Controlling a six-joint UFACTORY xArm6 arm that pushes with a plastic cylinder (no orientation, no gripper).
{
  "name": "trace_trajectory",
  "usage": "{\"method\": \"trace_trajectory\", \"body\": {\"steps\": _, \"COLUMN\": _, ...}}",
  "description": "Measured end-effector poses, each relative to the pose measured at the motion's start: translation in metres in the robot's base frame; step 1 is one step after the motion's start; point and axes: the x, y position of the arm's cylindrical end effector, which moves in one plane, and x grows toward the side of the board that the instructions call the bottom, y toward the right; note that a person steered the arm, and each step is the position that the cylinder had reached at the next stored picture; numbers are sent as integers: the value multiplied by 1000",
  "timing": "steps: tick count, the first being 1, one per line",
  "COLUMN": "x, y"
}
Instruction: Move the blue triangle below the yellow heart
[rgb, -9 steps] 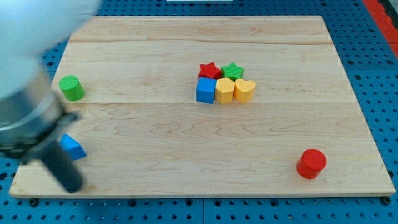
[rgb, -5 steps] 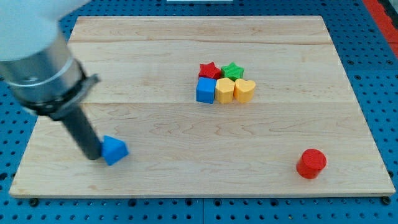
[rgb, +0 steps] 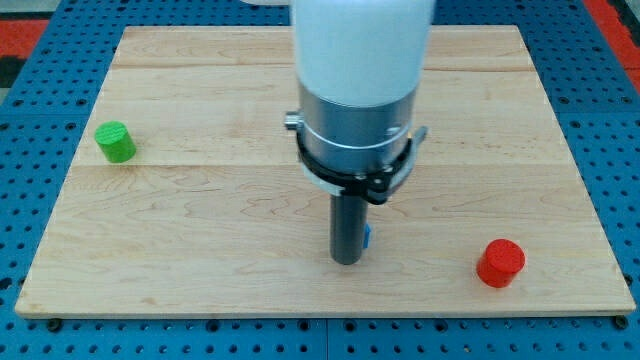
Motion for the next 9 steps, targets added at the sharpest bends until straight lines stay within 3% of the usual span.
{"method": "trace_trajectory", "body": {"steps": 5, "x": -59, "y": -10}}
{"method": "trace_trajectory", "body": {"steps": 6, "x": -61, "y": -87}}
{"method": "trace_trajectory", "body": {"steps": 7, "x": -84, "y": -72}}
{"method": "trace_trajectory", "body": {"steps": 9, "x": -84, "y": -3}}
